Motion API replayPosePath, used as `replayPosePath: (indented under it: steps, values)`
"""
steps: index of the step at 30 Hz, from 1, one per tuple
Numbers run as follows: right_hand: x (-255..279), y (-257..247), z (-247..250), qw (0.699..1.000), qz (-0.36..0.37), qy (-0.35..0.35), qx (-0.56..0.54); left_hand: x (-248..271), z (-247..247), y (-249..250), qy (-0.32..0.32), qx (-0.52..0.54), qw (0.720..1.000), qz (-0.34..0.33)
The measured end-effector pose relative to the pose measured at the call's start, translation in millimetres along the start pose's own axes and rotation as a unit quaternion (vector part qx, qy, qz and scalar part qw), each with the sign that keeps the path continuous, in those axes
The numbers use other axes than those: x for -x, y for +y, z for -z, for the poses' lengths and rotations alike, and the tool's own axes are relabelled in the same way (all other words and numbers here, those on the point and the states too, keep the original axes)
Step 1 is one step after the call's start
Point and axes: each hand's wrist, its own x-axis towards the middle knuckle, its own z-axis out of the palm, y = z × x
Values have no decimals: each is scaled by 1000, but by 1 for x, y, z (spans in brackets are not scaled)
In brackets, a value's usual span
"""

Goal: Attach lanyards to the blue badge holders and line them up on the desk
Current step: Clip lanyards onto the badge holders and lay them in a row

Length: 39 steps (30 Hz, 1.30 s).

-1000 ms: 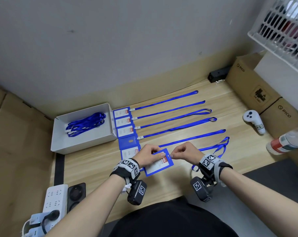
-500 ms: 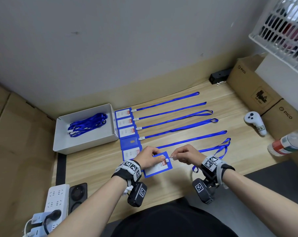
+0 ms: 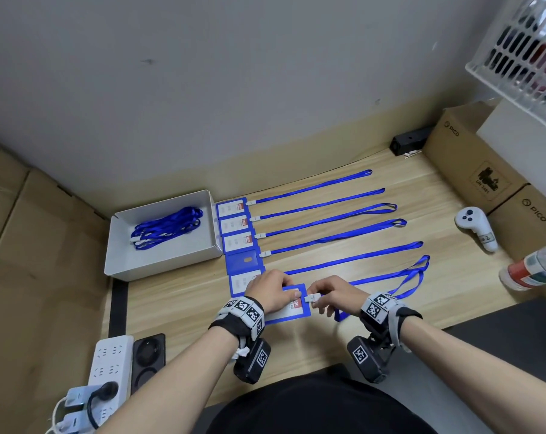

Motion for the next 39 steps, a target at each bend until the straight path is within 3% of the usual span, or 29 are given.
replayPosePath:
  steps: [7, 12, 16, 19, 23, 27, 33, 37, 39]
  values:
    - [-7, -1, -7, 999, 21, 49, 10, 4, 2, -1, 9, 9, 1000, 17]
    - [-9, 3, -15, 998, -5, 57, 24, 6, -8, -13, -29, 45, 998, 24]
    - [-9, 1, -27, 997, -22, 78, 17, 13, -23, -31, -2, 99, 992, 76]
    - [-8, 2, -36, 997, -46, 38, 40, 21, -42, -52, 3, 167, 979, 117]
    - [-23, 22, -49, 991, -91, -18, 95, 30, -70, -78, 14, 238, 964, 120]
    - [-50, 63, -63, 984, -126, -25, 124, 42, -93, -97, 60, 258, 957, 117]
    - [-77, 74, -85, 985, -130, 48, 101, 51, -114, -117, 154, 212, 960, 99]
    - [-86, 68, -90, 987, -128, 51, 85, 56, -117, -114, 42, 179, 982, 53]
    - [-87, 69, -88, 987, -125, 43, 92, 58, -119, -114, -6, 97, 995, 30]
